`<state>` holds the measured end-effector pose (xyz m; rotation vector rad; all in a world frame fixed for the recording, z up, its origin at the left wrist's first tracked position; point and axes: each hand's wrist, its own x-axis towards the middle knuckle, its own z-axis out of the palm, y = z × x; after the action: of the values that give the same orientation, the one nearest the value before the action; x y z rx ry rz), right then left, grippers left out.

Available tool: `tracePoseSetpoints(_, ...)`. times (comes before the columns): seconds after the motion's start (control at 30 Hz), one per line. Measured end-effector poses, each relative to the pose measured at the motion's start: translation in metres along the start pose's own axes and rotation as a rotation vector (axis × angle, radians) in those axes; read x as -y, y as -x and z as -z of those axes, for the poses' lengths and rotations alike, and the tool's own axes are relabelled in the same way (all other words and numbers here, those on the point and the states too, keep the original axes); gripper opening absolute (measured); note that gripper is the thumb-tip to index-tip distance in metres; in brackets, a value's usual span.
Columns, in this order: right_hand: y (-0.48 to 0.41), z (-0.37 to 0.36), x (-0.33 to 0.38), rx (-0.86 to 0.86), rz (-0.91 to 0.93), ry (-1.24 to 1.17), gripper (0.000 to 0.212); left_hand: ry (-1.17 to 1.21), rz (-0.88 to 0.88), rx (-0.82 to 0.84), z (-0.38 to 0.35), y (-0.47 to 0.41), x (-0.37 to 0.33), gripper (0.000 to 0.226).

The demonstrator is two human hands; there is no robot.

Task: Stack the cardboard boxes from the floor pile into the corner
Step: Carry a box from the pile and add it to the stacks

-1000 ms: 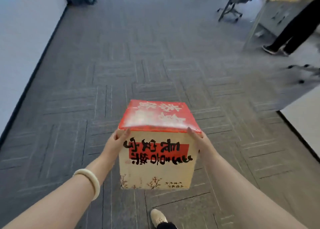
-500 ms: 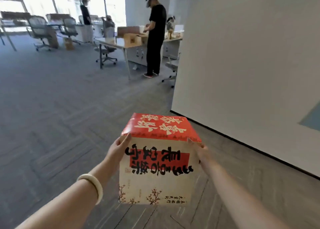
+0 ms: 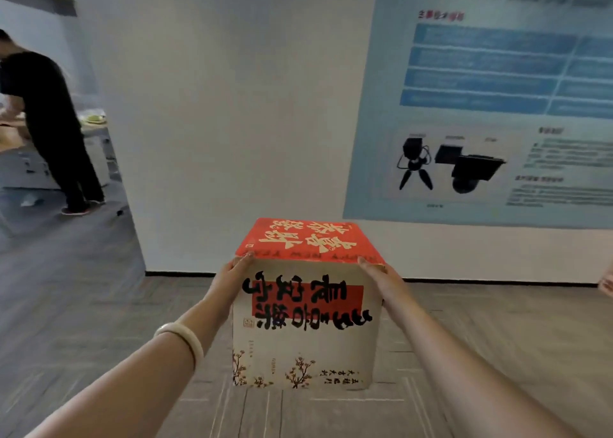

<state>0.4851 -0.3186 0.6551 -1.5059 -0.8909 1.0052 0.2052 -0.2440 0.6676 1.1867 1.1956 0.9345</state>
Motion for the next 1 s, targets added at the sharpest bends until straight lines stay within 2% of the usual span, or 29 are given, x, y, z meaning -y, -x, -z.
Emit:
tracePoseSetpoints(0.1,-0.016,0.088,0.006,-0.114,0.033,-0.04,0.083,-0.005,-0.03,0.114,-0.098,-0.022,-0.017,0.029)
tracePoseSetpoints(0.23,-0.023,0.187,0.007,-0.262,0.035,-0.087,0.054,-0.035,-0.04,0.246,-0.211,-0.053,-0.024,0.03)
tracePoseSetpoints(0.3,-0.026,0.231,0.003,-0.358,0.028,-0.103,0.052,-0.068,-0.035,0.308,-0.265,-0.07,-0.026,0.028)
tracePoseSetpoints(0.4,-0.031,0.289,-0.006,-0.466,0.036,-0.14,0.038,-0.096,-0.015,0.414,-0.344,-0.095,-0.03,0.024)
tracePoseSetpoints(0.63,-0.07,0.406,-0.014,-0.754,-0.001,-0.165,0.049,-0.129,-0.068,0.744,-0.51,-0.169,-0.044,0.037)
tracePoseSetpoints(0.73,-0.086,0.442,-0.006,-0.855,-0.01,-0.154,0.028,-0.135,-0.068,0.852,-0.579,-0.199,-0.06,0.035)
tracePoseSetpoints(0.8,-0.095,0.469,0.001,-0.931,-0.013,-0.157,0.033,-0.133,-0.08,0.932,-0.625,-0.214,-0.074,0.033)
tracePoseSetpoints(0.93,-0.1,0.523,0.001,-1.082,-0.023,-0.185,0.059,-0.142,-0.057,1.057,-0.715,-0.225,-0.089,0.036)
tracePoseSetpoints(1.0,-0.099,0.552,-0.001,-1.139,-0.03,-0.194,0.059,-0.136,-0.039,1.134,-0.756,-0.224,-0.088,0.032)
